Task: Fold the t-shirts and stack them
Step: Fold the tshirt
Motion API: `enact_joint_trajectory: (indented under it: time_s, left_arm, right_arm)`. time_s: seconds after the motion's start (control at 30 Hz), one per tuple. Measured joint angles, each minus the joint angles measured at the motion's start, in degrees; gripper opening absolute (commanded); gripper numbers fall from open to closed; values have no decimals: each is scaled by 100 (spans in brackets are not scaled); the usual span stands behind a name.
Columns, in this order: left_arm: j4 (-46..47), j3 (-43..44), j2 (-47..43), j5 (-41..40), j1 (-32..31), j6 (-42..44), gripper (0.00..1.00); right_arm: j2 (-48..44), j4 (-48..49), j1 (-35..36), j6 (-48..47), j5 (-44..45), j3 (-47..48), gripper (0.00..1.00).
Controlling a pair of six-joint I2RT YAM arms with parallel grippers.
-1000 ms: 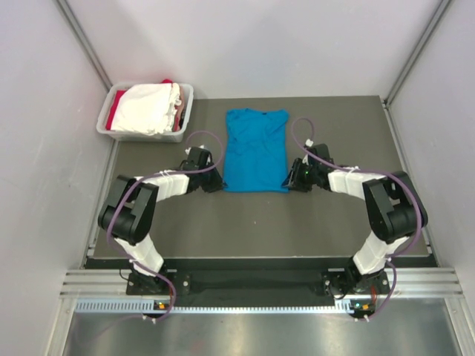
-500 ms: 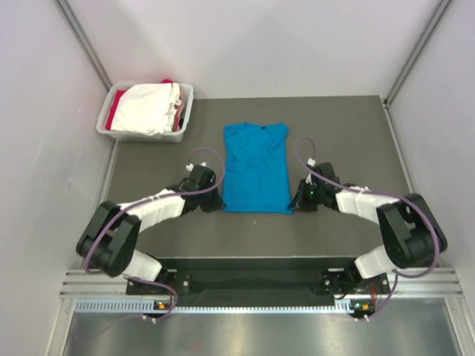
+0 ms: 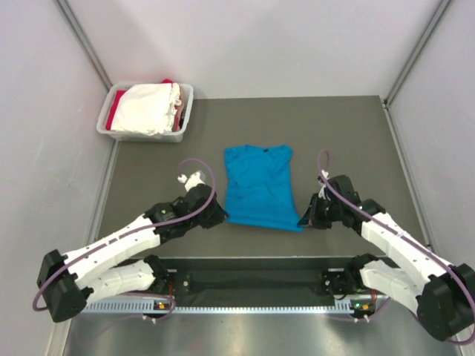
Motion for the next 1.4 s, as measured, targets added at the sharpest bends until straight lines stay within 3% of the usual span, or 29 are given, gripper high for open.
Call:
enact_joint_trajectory:
  time_s: [0.2, 0.37, 0.77, 1.4]
  left_arm:
    - [-251, 833, 55, -835, 20, 79, 0]
    - [-101, 1182, 584, -1060, 376, 433, 0]
    - [990, 1681, 1746, -531, 1502, 1222, 0]
    - [2083, 2428, 3689, 94, 2243, 1851, 0]
  right_arm:
    - [271, -382, 0, -37, 240, 1032, 0]
    - [791, -597, 0, -221, 579, 1912, 0]
    - [2000, -570, -282, -573, 837, 3086, 0]
    - [3891, 413, -693, -710, 964, 4000, 0]
